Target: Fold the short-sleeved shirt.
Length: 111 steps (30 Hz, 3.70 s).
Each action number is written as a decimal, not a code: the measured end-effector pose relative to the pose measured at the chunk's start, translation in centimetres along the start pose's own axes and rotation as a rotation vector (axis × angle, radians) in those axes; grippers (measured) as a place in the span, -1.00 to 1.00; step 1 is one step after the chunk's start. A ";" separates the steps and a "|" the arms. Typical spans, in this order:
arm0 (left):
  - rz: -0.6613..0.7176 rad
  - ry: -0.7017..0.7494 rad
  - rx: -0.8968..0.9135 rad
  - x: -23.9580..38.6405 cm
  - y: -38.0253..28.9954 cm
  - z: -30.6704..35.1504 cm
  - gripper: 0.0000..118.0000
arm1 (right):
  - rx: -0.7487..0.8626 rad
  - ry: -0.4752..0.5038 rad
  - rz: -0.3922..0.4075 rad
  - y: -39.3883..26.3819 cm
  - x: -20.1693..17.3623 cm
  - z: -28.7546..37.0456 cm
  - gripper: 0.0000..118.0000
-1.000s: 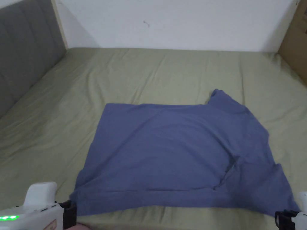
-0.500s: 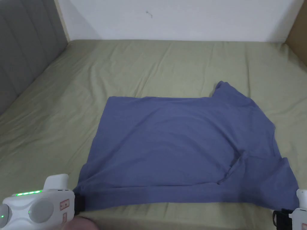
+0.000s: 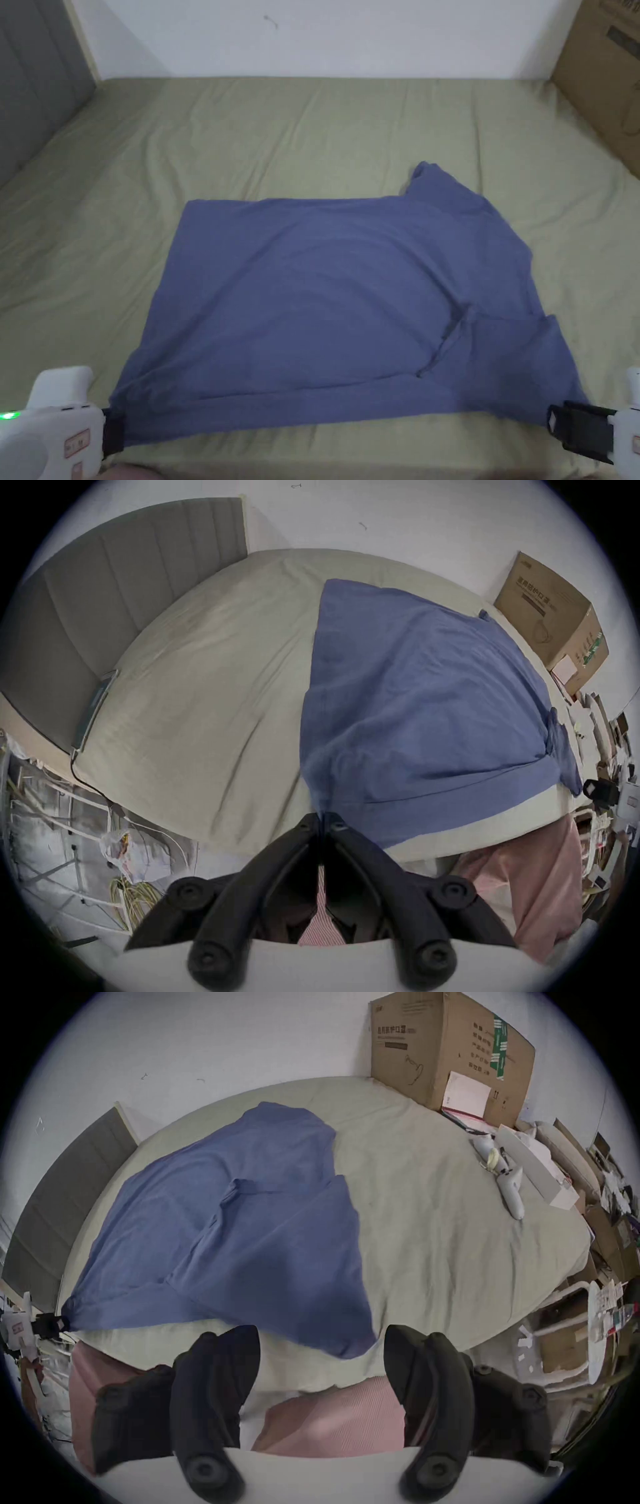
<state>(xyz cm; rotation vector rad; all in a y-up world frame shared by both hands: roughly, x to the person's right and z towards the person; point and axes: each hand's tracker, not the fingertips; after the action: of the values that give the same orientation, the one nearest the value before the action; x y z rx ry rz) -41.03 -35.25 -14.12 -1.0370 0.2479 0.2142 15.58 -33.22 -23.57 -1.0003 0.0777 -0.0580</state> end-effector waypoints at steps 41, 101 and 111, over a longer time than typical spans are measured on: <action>0.028 0.030 -0.038 2.6 18.2 -6.7 0.83 | -0.091 -0.036 -0.012 17.5 -0.5 -10.8 -0.07; -0.040 -0.039 -0.079 2.2 12.2 -3.4 -0.85 | -0.088 0.039 -0.013 11.2 -1.3 -6.5 -0.77; -0.100 0.024 -0.152 1.1 4.1 -2.7 -0.56 | -0.177 0.086 -0.040 2.7 0.4 -4.0 -0.73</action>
<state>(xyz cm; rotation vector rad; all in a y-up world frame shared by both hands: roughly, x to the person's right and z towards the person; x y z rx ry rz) -41.46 -35.49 -19.09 -1.2004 0.2034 0.1318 15.64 -35.16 -28.04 -1.1760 0.1432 -0.1329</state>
